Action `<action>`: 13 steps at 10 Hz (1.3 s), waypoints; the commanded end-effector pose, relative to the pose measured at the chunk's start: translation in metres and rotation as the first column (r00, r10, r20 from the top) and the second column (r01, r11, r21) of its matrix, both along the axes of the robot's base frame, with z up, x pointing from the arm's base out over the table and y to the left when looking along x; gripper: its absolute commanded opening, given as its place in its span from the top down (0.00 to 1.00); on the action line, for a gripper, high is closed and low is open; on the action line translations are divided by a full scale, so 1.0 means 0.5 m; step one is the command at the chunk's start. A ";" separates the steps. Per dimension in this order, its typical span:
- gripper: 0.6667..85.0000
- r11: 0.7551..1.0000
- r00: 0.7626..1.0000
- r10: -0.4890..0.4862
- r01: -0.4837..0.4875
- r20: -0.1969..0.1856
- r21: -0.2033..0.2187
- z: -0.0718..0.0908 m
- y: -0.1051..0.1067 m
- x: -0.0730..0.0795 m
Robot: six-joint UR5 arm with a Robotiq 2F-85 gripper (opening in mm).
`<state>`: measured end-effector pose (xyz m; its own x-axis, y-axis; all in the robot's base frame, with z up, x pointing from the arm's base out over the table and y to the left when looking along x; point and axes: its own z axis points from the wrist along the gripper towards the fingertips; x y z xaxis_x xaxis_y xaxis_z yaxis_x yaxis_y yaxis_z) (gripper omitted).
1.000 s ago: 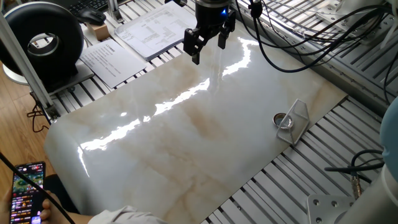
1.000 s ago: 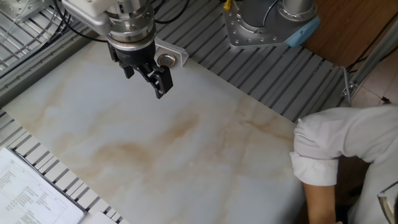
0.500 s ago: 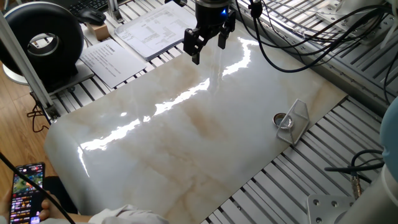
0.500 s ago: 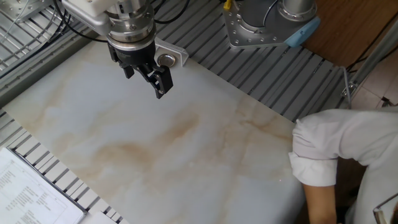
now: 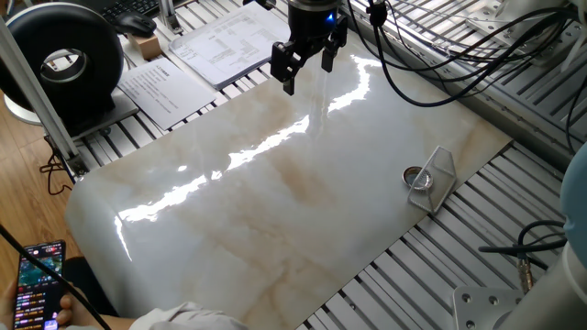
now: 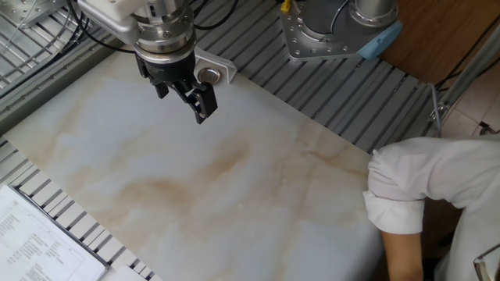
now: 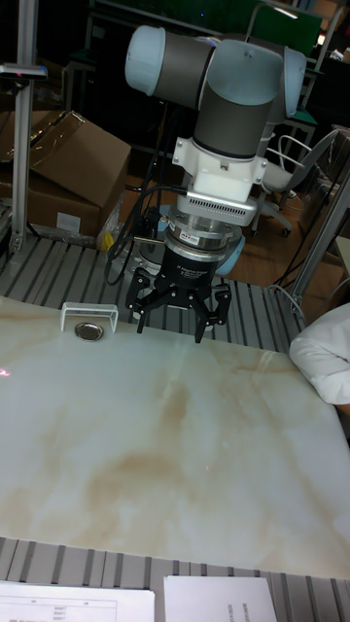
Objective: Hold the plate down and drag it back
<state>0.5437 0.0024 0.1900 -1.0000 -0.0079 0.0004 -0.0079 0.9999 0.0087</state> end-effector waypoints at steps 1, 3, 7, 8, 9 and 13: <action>0.01 0.997 1.000 -0.004 0.006 -0.020 0.078 0.002 0.045 -0.011; 0.96 0.997 0.999 0.031 -0.031 0.008 0.067 0.002 0.040 0.003; 0.97 0.998 1.000 0.022 -0.024 0.020 0.055 -0.001 0.032 0.008; 0.98 0.999 1.000 0.011 -0.011 0.007 0.051 -0.012 0.019 -0.007; 0.98 0.999 1.000 0.016 -0.016 0.001 0.052 -0.031 -0.004 -0.026; 0.99 0.997 0.999 0.044 -0.045 0.014 0.064 -0.070 -0.055 -0.079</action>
<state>0.5152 -0.0183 0.1626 -0.9991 -0.0422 -0.0058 -0.0424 0.9978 0.0516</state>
